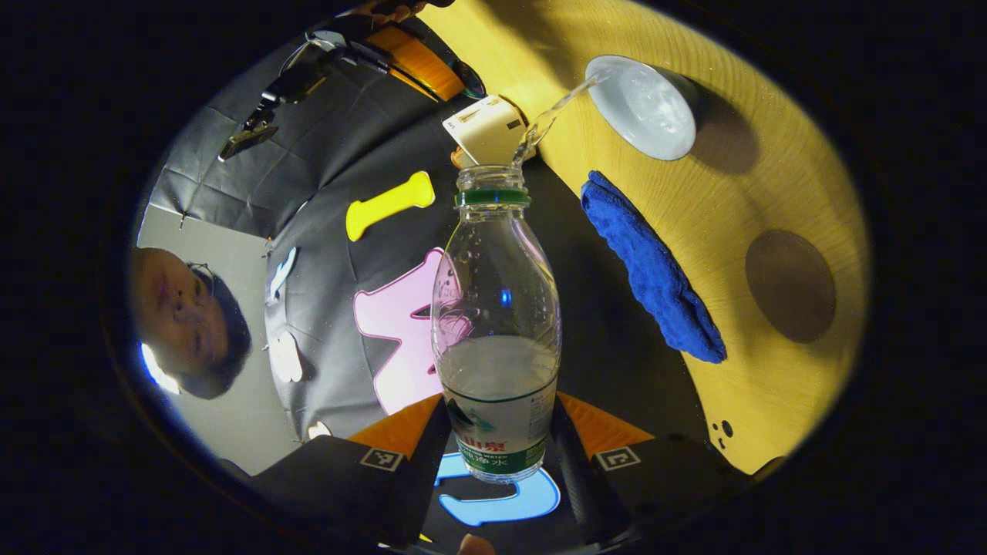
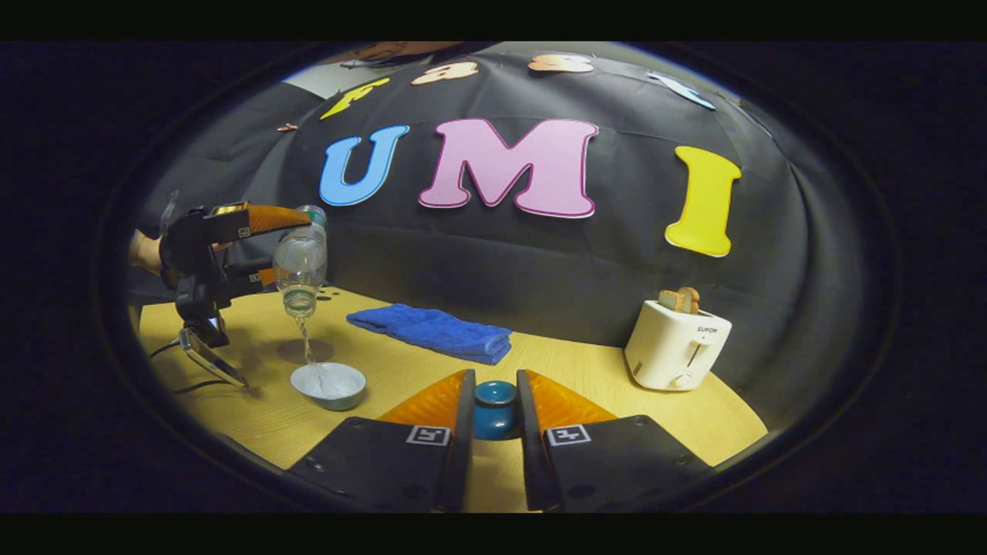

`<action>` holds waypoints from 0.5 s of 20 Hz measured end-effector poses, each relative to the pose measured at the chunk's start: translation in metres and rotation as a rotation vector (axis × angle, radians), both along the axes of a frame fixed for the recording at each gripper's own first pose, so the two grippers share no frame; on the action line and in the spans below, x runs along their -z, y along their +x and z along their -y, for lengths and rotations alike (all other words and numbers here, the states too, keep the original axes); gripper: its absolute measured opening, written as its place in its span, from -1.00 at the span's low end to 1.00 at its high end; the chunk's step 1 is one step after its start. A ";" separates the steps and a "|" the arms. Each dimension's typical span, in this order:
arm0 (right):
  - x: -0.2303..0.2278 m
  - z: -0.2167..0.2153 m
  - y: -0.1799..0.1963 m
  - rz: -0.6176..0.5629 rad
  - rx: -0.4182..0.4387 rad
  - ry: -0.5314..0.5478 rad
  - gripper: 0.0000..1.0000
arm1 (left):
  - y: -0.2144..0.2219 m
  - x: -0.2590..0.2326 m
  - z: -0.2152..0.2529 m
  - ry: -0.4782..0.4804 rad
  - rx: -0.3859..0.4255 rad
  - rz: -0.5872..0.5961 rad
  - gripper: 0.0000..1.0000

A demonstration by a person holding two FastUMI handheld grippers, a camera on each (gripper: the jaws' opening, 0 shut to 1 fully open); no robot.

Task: Open the teacup lid with one hand, grasp the water bottle and pour water into the teacup with the other hand; after pouring, place the water bottle on the coaster and then close the teacup lid.

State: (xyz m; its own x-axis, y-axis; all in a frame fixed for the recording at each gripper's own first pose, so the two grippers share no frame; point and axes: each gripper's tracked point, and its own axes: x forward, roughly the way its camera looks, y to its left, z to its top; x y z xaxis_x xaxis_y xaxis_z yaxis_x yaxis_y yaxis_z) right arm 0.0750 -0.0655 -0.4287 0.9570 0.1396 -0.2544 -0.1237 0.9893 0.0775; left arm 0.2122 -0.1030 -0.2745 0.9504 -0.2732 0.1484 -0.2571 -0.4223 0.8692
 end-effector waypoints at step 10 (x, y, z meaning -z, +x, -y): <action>-0.005 -0.003 -0.002 0.011 -0.006 -0.001 -0.30 | 0.005 -0.014 0.000 0.079 0.035 0.055 0.50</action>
State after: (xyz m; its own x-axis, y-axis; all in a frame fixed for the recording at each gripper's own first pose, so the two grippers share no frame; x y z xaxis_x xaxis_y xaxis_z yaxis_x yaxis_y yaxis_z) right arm 0.0731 -0.0626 -0.4240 0.9588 0.1454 -0.2441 -0.1309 0.9886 0.0747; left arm 0.2171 -0.1032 -0.2606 0.9310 -0.3192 0.1770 -0.3196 -0.4785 0.8179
